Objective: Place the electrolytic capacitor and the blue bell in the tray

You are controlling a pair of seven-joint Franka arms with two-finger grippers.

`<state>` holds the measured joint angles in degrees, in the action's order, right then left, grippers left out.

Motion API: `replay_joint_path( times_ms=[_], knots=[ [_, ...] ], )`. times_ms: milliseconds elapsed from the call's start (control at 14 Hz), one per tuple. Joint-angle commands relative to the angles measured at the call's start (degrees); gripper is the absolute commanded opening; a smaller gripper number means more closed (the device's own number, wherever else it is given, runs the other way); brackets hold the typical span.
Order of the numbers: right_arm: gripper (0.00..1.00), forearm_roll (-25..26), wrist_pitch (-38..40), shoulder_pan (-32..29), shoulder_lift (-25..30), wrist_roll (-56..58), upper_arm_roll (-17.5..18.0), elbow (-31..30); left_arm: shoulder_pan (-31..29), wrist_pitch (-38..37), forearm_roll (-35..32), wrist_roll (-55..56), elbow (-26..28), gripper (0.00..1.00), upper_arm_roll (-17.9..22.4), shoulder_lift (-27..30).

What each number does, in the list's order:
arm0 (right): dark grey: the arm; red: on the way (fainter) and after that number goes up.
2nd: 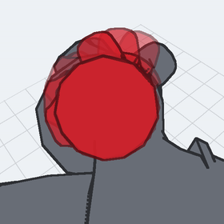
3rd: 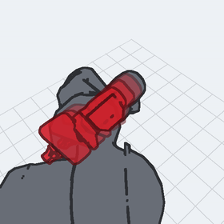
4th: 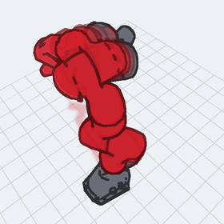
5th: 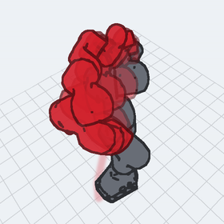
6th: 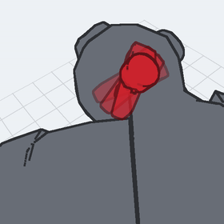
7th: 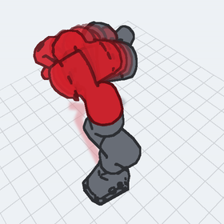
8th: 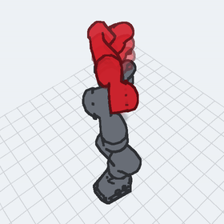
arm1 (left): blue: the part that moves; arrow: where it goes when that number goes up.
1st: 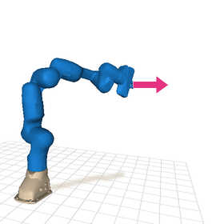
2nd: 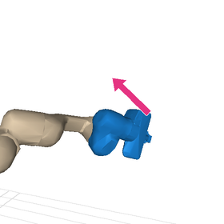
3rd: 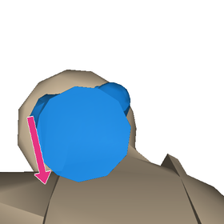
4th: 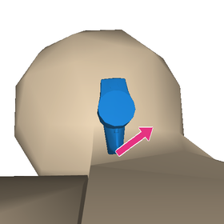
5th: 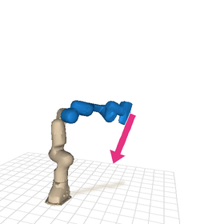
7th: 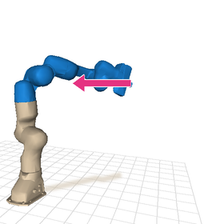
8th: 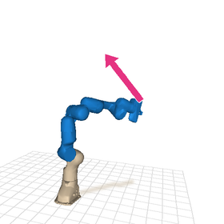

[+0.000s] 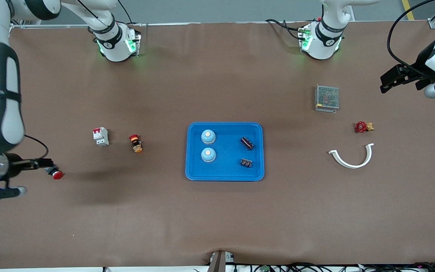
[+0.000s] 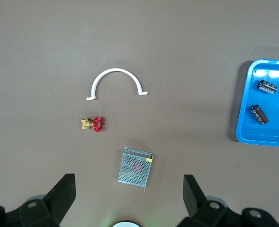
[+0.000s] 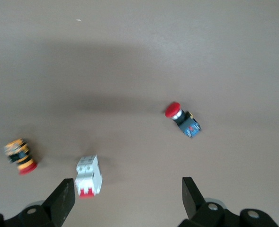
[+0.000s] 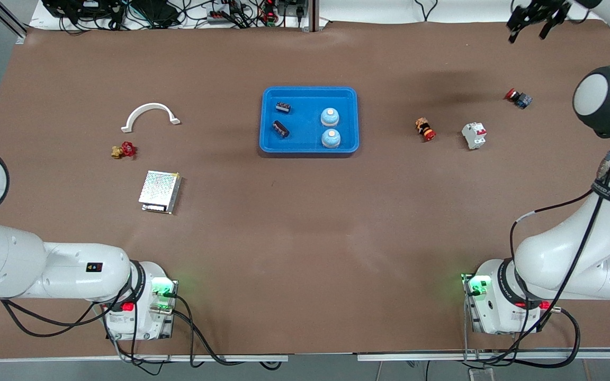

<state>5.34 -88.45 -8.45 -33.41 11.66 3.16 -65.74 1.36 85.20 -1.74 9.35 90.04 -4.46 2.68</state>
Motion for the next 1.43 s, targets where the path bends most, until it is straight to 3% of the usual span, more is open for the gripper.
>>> replay_joint_path(
  times_ms=[0, 285, 499, 926, 1354],
  knots=[
    [1.00, -0.9, 2.7, -0.2, 6.8, -0.7, 0.5, -1.9, 0.0, 0.0, 0.9, -0.4, 0.0, 1.00, 0.3, 0.7],
    [1.00, -2.8, 6.9, 1.2, 14.1, -7.7, 1.0, -2.1, 0.0, 0.1, 0.9, -0.4, 0.0, 1.00, 0.3, 0.7],
    [1.00, -7.2, 9.6, 1.2, 19.7, -10.3, 0.7, -4.0, 0.0, 0.3, 1.1, -0.6, -0.1, 1.00, 0.3, 0.7],
    [1.00, -7.2, 6.1, 3.6, 34.7, -12.0, 0.6, -18.4, -0.1, 0.3, 1.5, -0.5, -1.0, 1.00, 0.3, 0.2],
    [1.00, -7.3, 6.1, 4.5, 37.8, -14.4, 0.9, -20.4, -0.3, 0.3, 1.6, -0.5, -1.7, 1.00, 0.4, 0.0]
  ],
)
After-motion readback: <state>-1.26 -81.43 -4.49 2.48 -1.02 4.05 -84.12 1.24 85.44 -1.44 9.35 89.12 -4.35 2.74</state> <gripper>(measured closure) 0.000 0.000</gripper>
